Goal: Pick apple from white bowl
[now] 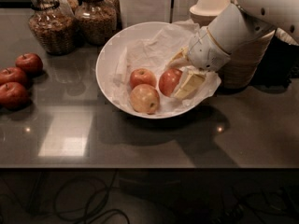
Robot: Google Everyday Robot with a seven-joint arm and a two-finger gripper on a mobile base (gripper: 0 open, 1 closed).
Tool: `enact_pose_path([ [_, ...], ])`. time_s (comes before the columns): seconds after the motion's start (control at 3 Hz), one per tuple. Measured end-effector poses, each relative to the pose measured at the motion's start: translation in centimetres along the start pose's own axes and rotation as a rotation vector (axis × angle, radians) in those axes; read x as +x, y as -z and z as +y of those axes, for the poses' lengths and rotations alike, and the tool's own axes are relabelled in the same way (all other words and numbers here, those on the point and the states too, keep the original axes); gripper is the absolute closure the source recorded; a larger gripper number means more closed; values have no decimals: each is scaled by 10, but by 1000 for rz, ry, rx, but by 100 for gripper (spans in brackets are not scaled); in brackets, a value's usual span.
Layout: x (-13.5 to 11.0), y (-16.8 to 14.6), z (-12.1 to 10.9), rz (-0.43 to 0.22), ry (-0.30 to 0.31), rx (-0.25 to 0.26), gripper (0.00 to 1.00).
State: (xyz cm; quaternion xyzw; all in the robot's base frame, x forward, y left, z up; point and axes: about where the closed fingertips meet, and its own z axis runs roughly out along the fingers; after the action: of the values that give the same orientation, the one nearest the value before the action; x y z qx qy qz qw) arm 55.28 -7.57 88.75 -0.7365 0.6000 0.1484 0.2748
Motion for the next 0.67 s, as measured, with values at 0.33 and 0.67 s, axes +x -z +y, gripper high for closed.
enact_pose_path([
  [0.33, -17, 19, 5, -92, 37, 37, 100],
  [0.67, -40, 51, 10, -129, 83, 76, 100],
])
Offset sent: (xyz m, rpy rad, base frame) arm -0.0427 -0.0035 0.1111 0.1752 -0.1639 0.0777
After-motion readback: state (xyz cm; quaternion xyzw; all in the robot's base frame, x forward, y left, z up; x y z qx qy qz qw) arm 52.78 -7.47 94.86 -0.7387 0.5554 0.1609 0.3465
